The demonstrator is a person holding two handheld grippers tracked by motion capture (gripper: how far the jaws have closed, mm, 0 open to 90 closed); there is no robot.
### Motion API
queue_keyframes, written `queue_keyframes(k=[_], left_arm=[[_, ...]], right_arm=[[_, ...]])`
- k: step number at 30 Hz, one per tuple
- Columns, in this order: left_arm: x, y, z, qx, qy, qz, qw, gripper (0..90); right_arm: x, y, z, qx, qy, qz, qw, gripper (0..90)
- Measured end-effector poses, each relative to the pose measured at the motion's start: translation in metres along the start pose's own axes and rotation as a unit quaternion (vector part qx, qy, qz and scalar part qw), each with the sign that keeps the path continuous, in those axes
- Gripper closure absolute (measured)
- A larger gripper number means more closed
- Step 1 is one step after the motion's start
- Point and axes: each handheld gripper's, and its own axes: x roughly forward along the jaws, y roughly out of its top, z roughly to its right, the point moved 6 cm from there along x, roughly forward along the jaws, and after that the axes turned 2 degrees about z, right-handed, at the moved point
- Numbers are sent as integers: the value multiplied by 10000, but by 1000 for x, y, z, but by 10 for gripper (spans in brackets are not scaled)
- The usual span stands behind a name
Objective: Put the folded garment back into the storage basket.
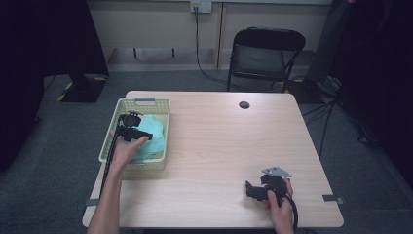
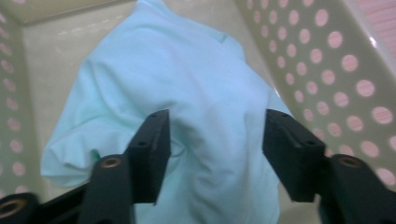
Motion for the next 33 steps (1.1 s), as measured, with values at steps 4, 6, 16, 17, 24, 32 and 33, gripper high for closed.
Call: queue_keyframes(k=[4,6,16,17,24,32,33], left_arm=[[-1,1,3,187,-4,71,9998,232],[-2,2,4,135,-110,160,9997,170],[-10,6,7,206,3,521,9984,63],[-11,6,7,225,-11,562,9982,63],[-20,9,9,183,101,848,9962,62],[-28,12,14,316,393,1068,9930,62],[-28,12,14,294,368,1083,9930,62]], right_arm=[[0,0,0,0,-1,0,10000,0],[0,0,0,1,0,0,10000,0],[0,0,0,1,0,1,10000,0],[0,0,0,0,0,1,10000,0],[0,0,0,2,0,0,10000,0],[0,0,0,1,-1,0,10000,0],[0,0,0,0,0,1,10000,0]])
